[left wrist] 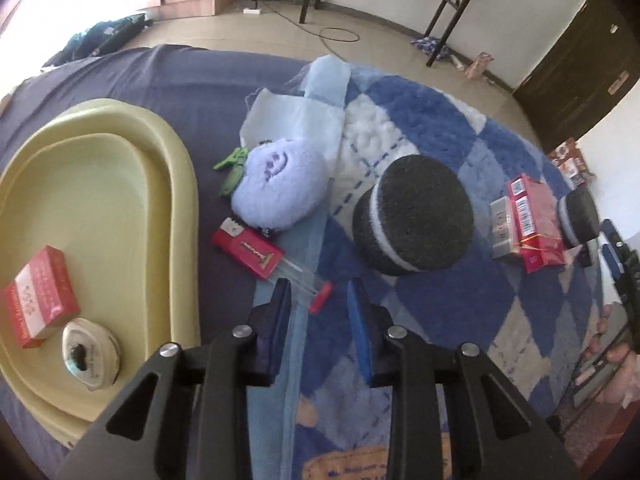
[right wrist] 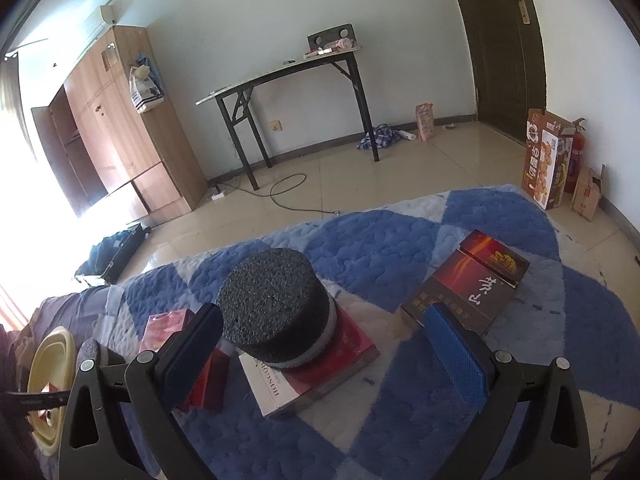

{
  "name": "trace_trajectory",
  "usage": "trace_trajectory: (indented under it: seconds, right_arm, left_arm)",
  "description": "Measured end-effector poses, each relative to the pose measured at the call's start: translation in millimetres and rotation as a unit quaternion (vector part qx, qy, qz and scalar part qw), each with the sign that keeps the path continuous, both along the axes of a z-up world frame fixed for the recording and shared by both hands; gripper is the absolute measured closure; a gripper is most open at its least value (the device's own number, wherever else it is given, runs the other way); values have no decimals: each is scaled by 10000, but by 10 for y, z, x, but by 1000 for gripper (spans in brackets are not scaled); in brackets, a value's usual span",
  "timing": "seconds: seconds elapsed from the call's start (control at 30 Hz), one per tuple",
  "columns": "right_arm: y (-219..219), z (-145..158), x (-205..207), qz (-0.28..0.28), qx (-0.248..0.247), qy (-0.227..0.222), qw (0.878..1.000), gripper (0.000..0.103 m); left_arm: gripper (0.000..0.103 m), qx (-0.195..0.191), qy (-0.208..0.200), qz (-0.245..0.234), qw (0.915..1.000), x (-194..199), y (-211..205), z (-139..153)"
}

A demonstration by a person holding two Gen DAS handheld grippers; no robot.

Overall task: Organize rigid objects
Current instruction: 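Grasp red-and-clear tube with left tool while right tool grasps black foam cylinder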

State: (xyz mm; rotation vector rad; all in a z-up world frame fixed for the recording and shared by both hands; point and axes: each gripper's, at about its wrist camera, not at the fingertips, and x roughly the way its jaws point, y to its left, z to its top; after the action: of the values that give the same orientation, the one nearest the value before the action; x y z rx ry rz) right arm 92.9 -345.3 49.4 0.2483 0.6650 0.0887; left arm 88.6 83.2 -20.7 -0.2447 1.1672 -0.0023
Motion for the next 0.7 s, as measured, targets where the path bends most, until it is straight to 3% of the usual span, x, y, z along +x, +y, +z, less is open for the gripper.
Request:
trace_trajectory:
  seconds: [0.13,0.2,0.37,0.5,0.7]
  right_arm:
    - [-8,6,-12,-8,3,-16,10000,0]
    - [-24,5,-14,-26,16,-25,10000,0]
    - [-39,-7,-9,-54,42,-12,10000,0]
    - [-38,-10,-4,-41,37,-3,10000,0]
    - [-44,-18,3,-68,12,-4,10000,0]
  left_arm:
    - [70,80,251,181,9995,89,25,-191]
    - [62,1,153,313,9994,120,62,-232]
    - [60,184,-66,337,9992,155,18,-303]
    - [70,292,-170,142,9993,116,-1,-226]
    - [76,263,-164,-195,9993,10,56,-61]
